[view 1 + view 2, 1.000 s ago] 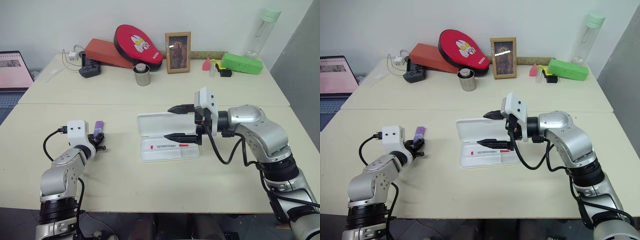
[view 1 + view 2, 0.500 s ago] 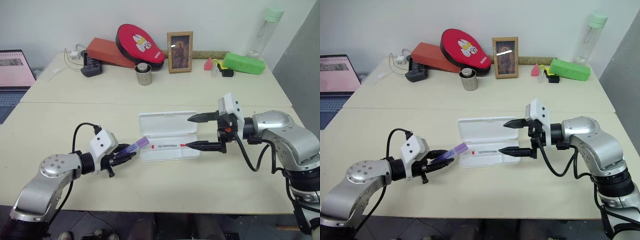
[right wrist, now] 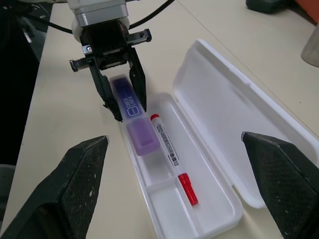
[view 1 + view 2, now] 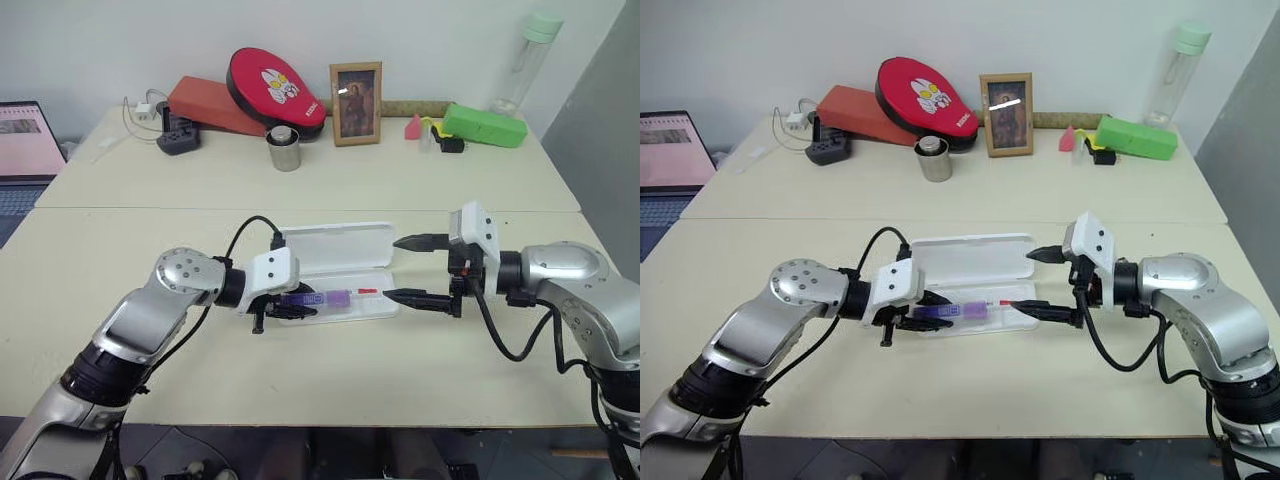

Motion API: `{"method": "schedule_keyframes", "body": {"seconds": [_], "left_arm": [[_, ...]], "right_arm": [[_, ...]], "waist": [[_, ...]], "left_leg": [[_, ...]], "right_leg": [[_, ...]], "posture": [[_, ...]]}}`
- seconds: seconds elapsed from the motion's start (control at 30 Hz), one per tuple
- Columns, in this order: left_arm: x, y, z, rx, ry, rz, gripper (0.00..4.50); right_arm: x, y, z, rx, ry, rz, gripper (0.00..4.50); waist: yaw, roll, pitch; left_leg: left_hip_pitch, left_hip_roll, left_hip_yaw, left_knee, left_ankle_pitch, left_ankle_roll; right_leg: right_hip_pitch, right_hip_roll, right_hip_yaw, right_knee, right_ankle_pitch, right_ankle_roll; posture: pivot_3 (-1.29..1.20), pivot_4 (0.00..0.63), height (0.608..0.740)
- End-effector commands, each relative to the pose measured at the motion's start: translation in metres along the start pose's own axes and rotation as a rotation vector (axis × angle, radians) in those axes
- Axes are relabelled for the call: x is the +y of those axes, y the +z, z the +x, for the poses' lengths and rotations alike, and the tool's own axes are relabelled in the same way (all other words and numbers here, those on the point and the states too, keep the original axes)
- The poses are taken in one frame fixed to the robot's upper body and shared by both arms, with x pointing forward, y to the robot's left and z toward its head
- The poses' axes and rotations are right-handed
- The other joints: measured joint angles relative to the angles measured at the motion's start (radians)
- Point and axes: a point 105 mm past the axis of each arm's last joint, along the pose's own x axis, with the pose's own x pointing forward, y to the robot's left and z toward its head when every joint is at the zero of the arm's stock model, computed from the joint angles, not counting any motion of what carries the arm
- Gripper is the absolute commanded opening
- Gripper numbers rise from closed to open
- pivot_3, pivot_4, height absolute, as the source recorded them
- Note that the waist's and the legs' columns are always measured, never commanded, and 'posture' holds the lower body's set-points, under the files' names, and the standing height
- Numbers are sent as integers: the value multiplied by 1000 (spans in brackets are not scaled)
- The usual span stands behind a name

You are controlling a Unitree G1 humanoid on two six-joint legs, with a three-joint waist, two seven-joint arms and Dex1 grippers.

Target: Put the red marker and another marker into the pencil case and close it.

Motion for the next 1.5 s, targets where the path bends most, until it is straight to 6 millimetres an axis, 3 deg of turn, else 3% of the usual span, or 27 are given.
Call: {"method": "schedule_keyframes", "body": {"seconds": [0.03, 0.3, 0.83, 0.9, 1.27, 1.5], "left_arm": [[4, -9, -1, 77, -24, 5, 1204], [21, -4, 4, 62, 19, 9, 1204], [17, 3, 21, 45, -14, 13, 1204], [17, 2, 22, 44, -14, 13, 1910], [16, 8, 24, 18, -14, 2, 4332], [25, 16, 22, -32, 41, 14, 4451]], "right_arm": [[6, 12, -8, -28, -49, -43, 4500], [8, 11, -10, -30, -92, -28, 4500], [6, 11, -8, -26, -103, -30, 4500], [5, 10, -8, -24, -106, -29, 4500], [5, 9, -8, -18, -106, -25, 4500], [-12, 11, -12, -43, -185, -20, 4500]], "waist": [[-3, 0, 0], [-2, 0, 0], [-2, 0, 0], [-3, 0, 0], [-3, 0, 0], [-3, 0, 0]], "left_leg": [[0, 0, 0, 0, 0, 0], [0, 0, 0, 0, 0, 0], [0, 0, 0, 1, 0, 0], [0, 0, 0, 1, 0, 0], [1, 0, 0, 1, 0, 0], [1, 0, 0, 1, 0, 0]], "right_leg": [[0, 0, 0, 0, 0, 0], [0, 0, 0, 0, 0, 0], [1, 0, 0, 0, 0, 0], [1, 0, 0, 1, 0, 0], [1, 0, 0, 1, 0, 0], [1, 0, 0, 1, 0, 0]], "posture": [[0, 150, 740], [0, 150, 740], [0, 150, 740], [0, 150, 740], [0, 150, 740], [0, 150, 740]]}}
